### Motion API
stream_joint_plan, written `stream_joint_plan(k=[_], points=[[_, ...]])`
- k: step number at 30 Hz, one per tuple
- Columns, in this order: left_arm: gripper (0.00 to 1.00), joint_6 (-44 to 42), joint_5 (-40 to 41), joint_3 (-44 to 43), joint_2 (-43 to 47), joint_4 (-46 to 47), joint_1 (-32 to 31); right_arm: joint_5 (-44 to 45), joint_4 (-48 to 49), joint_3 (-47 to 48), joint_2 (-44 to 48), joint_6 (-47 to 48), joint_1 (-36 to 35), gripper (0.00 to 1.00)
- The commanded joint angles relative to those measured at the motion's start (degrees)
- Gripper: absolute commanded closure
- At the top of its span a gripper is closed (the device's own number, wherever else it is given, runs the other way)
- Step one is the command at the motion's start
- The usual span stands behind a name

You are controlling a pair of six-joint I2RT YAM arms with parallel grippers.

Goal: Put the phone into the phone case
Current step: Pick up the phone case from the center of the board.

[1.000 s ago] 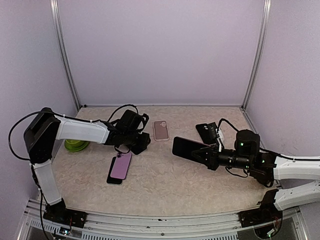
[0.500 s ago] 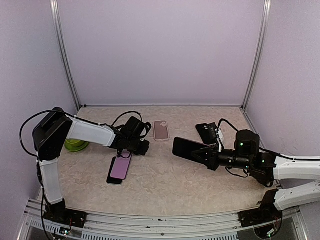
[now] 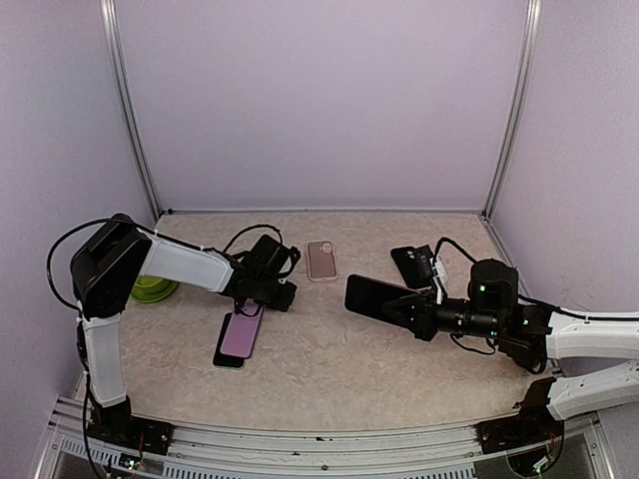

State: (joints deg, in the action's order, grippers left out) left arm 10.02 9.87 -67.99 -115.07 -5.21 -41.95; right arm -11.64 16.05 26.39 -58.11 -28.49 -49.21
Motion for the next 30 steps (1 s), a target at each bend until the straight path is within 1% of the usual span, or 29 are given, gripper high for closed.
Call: stream_joint_plan(k=[1, 5, 11, 18, 24, 30], points=[[0.81, 0.3, -0.1, -1.1, -1.7, -0.2, 0.7, 0.3, 2.7, 0.5, 0.6, 0.4, -0.2, 1.00], [0.89, 0.6, -0.7, -0.9, -1.0, 0.0, 0.7, 0.4, 2.7, 0.4, 0.7, 0.4, -0.2, 1.00], [0.92, 1.7, -2.0, -0.9, 0.4, 0.1, 0.4, 0.4, 2.9, 0.3, 0.5, 0.2, -0.2, 1.00], [1.00, 2.3, -1.6, -2.5, 0.6, -0.2, -0.4, 0.5, 2.9, 0.4, 1.0, 0.2, -0.2, 1.00], [0.99, 3.4, 0.3, -6.1, -0.1, -1.4, -1.2, 0.5, 2.7, 0.3, 1.3, 0.2, -0.2, 1.00], [0.99, 6.9, 0.7, -10.0, -0.2, -3.2, -2.7, 0.9, 2.2, 0.1, 2.2, 0.2, -0.2, 1.00]])
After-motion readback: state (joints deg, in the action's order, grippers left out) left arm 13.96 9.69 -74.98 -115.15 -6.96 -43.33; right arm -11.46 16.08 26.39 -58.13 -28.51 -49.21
